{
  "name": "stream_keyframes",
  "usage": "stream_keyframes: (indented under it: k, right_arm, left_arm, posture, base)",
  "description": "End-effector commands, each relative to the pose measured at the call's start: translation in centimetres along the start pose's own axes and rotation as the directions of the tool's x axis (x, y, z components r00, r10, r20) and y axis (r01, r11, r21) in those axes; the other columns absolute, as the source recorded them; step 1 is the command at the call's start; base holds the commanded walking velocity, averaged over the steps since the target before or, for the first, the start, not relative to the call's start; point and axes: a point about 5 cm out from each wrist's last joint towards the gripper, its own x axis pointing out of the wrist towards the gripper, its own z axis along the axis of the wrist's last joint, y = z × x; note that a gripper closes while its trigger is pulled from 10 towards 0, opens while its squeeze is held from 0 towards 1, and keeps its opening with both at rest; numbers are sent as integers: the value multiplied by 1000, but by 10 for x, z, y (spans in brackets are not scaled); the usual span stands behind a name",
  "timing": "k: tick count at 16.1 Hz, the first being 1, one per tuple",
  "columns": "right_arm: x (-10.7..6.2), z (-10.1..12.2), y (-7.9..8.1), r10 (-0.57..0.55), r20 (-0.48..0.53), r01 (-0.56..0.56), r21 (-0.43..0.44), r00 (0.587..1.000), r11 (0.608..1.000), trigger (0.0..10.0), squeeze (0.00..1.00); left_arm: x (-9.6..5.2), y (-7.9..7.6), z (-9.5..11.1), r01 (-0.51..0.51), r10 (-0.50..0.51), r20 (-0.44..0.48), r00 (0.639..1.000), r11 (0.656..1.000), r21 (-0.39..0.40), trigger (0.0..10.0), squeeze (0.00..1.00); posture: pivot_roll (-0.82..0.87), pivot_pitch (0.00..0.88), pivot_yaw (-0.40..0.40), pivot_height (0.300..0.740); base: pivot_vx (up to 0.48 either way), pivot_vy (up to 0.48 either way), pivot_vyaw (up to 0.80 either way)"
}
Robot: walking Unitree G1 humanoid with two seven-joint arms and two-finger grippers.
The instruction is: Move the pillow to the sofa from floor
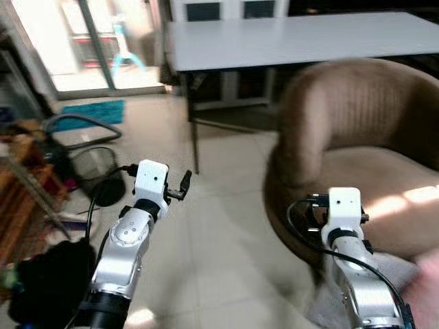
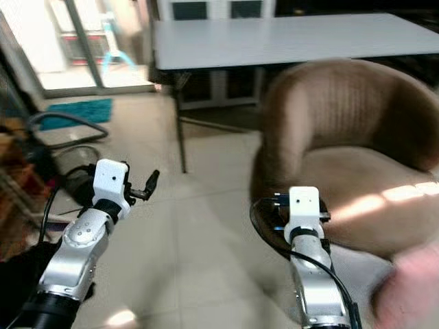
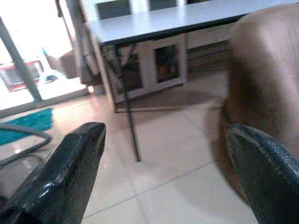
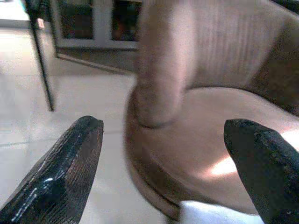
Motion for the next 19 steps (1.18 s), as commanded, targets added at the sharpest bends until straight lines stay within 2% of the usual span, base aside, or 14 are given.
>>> stream_keyframes:
  k: [1,7,10,15,19]
  right_arm:
    - [0,4,3,6,22,-6,-1,1000,1000,10000,0]
    - [-1,2,1,-24,8,23,25,1000,999,10000,0]
    - [0,0,-3,-52,-11,53,52,999,997,10000,0]
    - [0,-1,-3,-50,-16,51,48,999,998,10000,0]
    - [0,-2,-3,-50,-28,51,46,998,998,10000,0]
  left_arm:
    - [1,4,3,-9,9,5,1000,1000,13,10000,0]
    - [1,5,2,-10,10,-2,1000,1000,15,10000,0]
    - [1,6,-3,-45,46,-31,998,998,35,10000,0]
    - [1,6,0,-53,53,-3,999,997,64,10000,0]
    - [2,7,1,-73,72,10,997,996,60,10000,0]
  posture:
    - [-23,0,27,740]
    - [-21,0,31,740]
    - [-22,0,32,740]
    - [-21,0,30,740]
    - [-25,0,32,740]
  base:
    - [431,0,0]
    - [419,0,0]
    - [0,0,-712]
    - [0,0,-780]
    - [0,0,-784]
